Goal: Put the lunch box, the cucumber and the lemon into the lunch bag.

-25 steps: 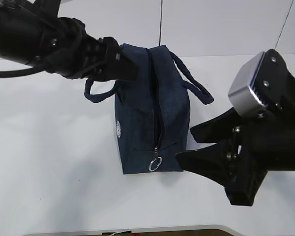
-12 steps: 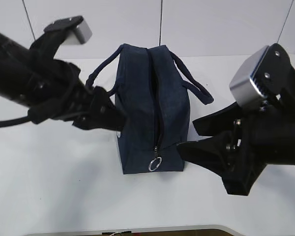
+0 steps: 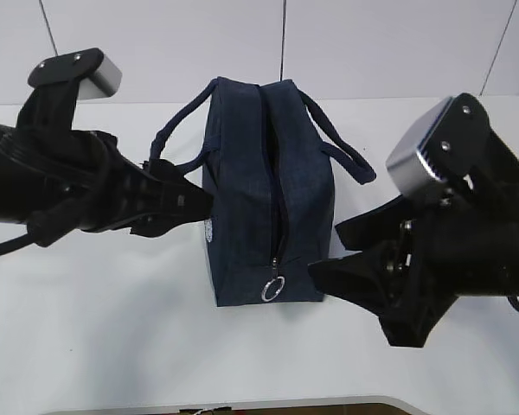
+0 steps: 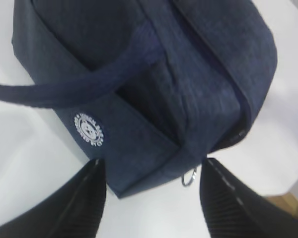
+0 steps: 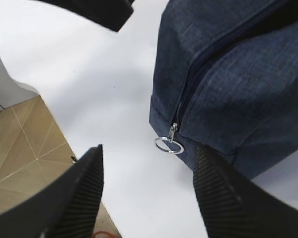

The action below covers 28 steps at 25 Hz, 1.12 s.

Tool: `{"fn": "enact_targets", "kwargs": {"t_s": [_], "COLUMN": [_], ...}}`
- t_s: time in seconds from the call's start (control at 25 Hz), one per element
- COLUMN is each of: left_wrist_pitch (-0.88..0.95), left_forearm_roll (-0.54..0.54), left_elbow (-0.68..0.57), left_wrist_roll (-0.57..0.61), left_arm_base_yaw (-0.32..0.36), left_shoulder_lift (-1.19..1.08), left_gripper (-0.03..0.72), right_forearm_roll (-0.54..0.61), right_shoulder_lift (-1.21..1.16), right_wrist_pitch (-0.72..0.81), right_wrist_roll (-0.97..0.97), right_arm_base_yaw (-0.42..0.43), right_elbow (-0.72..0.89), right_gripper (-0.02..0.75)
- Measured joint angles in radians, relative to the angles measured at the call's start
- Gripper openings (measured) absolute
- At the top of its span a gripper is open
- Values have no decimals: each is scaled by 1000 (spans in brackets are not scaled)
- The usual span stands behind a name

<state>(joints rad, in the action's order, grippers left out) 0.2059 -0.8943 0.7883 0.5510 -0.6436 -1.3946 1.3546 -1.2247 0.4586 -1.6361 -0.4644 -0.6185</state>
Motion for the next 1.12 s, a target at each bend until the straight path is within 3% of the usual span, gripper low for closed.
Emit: {"fn": "enact_targets", "kwargs": {"t_s": [0.36, 0.88, 0.96, 1.12], "left_wrist_pitch": [-30, -45, -52, -52], "left_forearm_roll": [-49, -101, -103, -105], "left_elbow": [39, 57, 57, 57], "left_wrist_roll": [20, 25, 25, 25], "left_arm_base_yaw": [-48, -48, -48, -48], "left_shoulder_lift": [-75, -150, -150, -150], "left_gripper": [440, 486, 449, 254], "right_forearm_roll": [2, 6, 6, 6], "right_shoulder_lift": [-67, -68, -68, -69], "right_wrist_pitch": [0, -2, -2, -2], "right_wrist_roll": [0, -2, -2, -11], "right_arm_base_yaw": [0, 0, 0, 0], "right_elbow": [0, 0, 0, 0], "right_gripper": [459, 459, 459, 459]}}
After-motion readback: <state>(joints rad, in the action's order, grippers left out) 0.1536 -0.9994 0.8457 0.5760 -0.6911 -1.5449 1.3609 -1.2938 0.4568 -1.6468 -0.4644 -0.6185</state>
